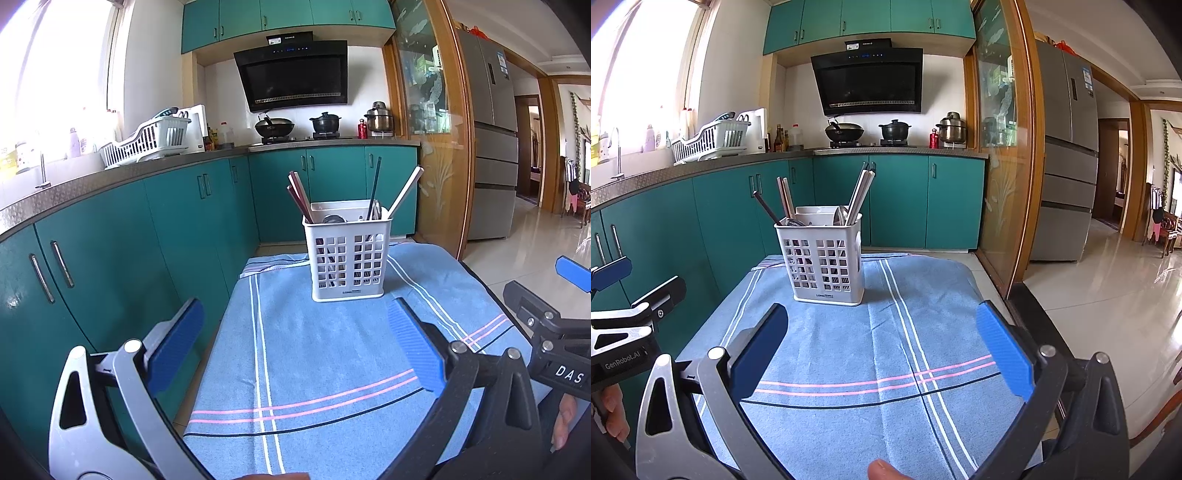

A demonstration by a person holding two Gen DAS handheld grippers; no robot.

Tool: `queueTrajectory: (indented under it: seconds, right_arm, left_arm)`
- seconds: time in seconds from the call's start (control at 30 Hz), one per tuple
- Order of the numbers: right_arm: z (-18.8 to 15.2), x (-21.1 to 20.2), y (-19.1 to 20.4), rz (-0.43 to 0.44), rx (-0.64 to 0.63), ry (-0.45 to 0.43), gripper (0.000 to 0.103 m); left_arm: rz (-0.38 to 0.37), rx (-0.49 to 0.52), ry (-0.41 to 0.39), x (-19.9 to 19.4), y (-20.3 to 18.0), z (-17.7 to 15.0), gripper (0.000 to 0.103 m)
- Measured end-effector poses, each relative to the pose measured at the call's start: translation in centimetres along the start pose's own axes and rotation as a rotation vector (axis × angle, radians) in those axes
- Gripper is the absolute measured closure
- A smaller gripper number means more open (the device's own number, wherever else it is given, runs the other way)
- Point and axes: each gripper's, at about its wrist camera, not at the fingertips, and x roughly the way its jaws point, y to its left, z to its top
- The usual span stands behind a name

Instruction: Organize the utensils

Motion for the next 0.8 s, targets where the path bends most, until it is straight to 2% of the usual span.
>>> queueTrajectory:
  seconds: [0.8]
  right_arm:
    - [-0.3, 0.51, 0.05, 0.009, 0.003, 0.019, 0.003]
  left_arm:
    - [-0.028, 0.002, 0.021, 0.6, 0.17, -0.52, 0.004]
